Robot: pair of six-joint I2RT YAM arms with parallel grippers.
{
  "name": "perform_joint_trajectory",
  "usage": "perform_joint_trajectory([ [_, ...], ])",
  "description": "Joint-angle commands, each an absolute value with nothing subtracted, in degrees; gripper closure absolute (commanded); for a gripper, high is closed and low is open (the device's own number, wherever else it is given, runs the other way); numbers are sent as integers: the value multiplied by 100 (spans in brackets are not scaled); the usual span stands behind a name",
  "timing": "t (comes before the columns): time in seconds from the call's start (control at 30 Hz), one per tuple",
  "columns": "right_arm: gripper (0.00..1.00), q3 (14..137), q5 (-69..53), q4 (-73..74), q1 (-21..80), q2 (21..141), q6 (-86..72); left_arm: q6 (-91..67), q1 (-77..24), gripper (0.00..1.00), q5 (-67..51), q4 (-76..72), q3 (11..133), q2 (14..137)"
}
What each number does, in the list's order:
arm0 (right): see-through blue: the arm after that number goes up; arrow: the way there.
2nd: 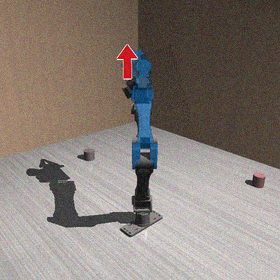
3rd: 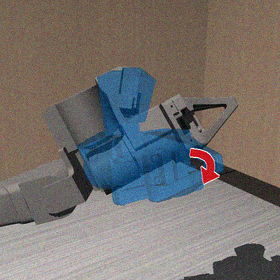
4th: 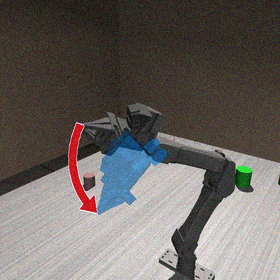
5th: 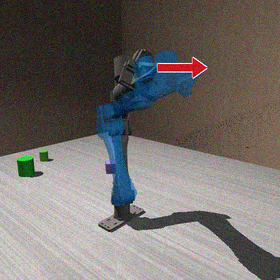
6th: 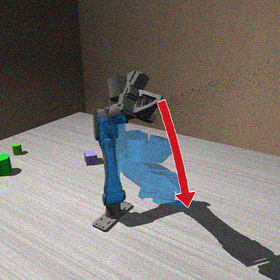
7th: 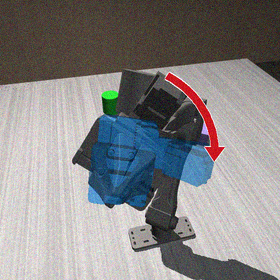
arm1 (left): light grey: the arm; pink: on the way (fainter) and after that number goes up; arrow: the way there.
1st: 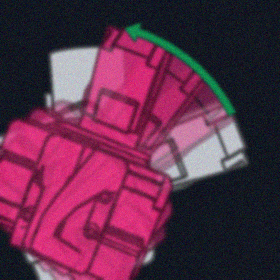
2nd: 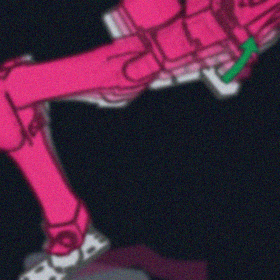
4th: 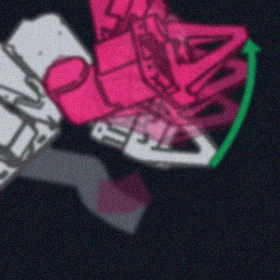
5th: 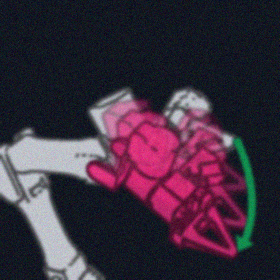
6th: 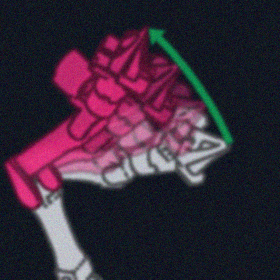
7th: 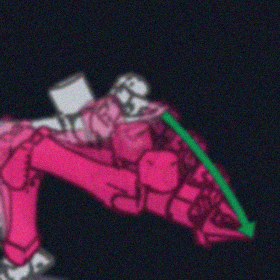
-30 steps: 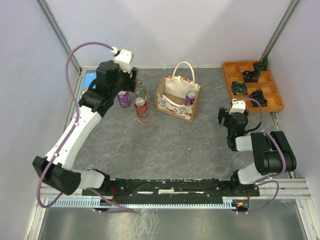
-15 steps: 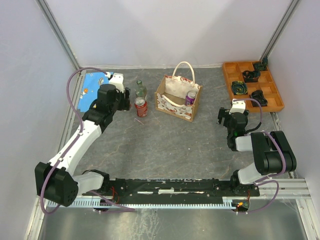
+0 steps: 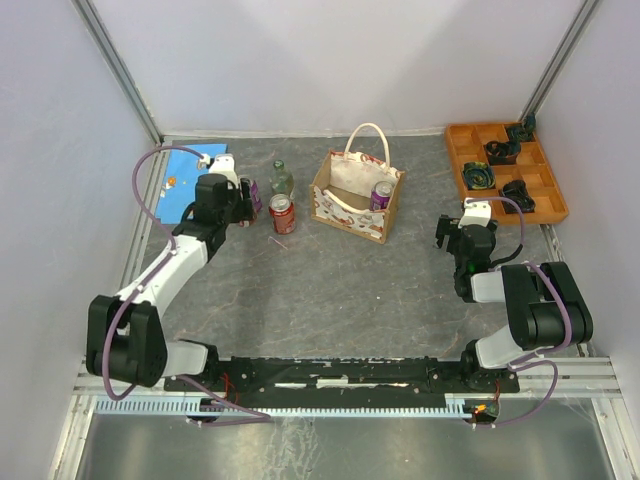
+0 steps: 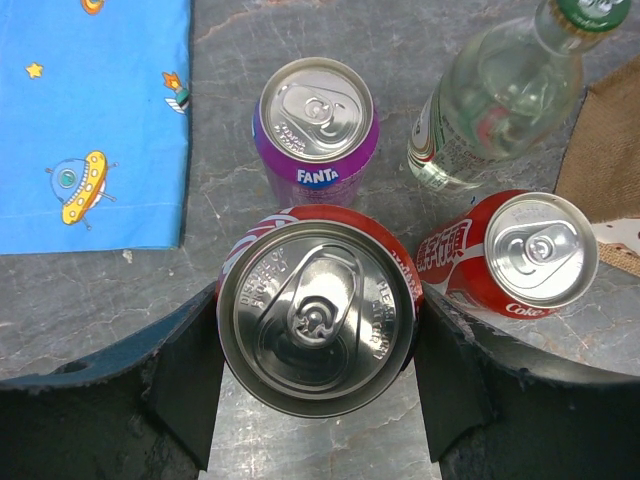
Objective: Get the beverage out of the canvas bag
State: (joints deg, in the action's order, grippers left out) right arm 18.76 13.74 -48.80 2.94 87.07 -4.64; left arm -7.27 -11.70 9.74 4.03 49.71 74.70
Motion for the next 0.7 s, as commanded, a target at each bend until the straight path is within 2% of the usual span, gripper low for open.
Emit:
perform_joint_trajectory([
  [0.0, 1, 2046, 1344, -5027, 281, 8656, -458, -1069, -1148, 91, 847, -678, 5007, 7592],
  [0.17, 1, 2047, 1345, -5027, 277, 8655, -456, -1103, -1147, 90, 875, -830, 4904, 7851],
  [0.43, 1, 2047, 1345, -5028, 277, 8657, -465, -1159, -1141, 79, 900, -1096, 4771, 8167],
  [0.53, 1, 2043, 1345, -5029, 281, 8657, -461, -1145, -1149, 69, 874, -1107, 4780, 8300],
  [0.67, 1, 2047, 1344, -5028, 280, 8657, -464, -1133, -1140, 48, 887, -1085, 4831, 8470],
])
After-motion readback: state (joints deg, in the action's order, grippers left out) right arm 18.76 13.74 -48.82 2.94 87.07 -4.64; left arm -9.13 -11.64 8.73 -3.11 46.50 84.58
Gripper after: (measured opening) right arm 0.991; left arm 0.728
